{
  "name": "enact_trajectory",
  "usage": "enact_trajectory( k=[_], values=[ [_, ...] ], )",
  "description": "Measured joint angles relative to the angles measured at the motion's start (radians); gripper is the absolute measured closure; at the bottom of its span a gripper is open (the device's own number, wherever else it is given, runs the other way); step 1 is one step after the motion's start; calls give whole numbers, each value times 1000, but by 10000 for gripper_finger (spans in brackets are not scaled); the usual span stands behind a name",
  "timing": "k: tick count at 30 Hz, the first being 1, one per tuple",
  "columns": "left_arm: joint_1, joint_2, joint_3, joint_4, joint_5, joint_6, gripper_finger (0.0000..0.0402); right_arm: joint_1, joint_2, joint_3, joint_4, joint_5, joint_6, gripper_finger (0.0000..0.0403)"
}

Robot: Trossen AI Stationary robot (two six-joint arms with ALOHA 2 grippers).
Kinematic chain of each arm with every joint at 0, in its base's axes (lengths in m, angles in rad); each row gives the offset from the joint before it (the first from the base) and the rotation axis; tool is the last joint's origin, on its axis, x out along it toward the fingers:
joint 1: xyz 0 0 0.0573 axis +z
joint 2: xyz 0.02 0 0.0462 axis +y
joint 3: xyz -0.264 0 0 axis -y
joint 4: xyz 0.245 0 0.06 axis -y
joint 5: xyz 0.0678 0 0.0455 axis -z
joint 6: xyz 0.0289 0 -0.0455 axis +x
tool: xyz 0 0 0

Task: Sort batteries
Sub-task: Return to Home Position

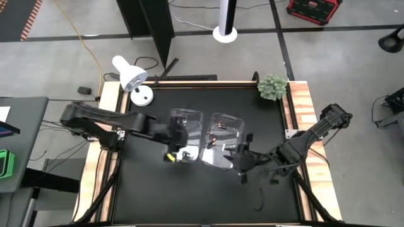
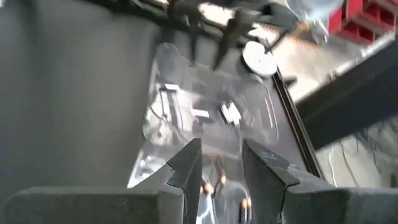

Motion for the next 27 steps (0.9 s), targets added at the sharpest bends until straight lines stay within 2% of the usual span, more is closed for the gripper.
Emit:
enact_trajectory(
  k=[2,7,10,16,21,27],
  values=[
    [-23,-74,-5,52,-32,6,278,7,0,0,72,-8,-70,281],
    [-106,-250,-57,219,-73,57,334,-7,0,0,237,-153,-222,338],
    [-158,-362,-172,381,-79,97,382,-21,0,-13,313,-185,-284,387],
    [-206,-571,-461,583,-163,60,400,-38,-49,-150,518,-214,-367,398],
    [-225,-728,-676,722,-170,28,401,-52,-172,-323,634,-213,-367,400],
    [-226,-883,-878,821,-201,35,401,-97,-468,-635,760,-213,-346,401]
  ],
)
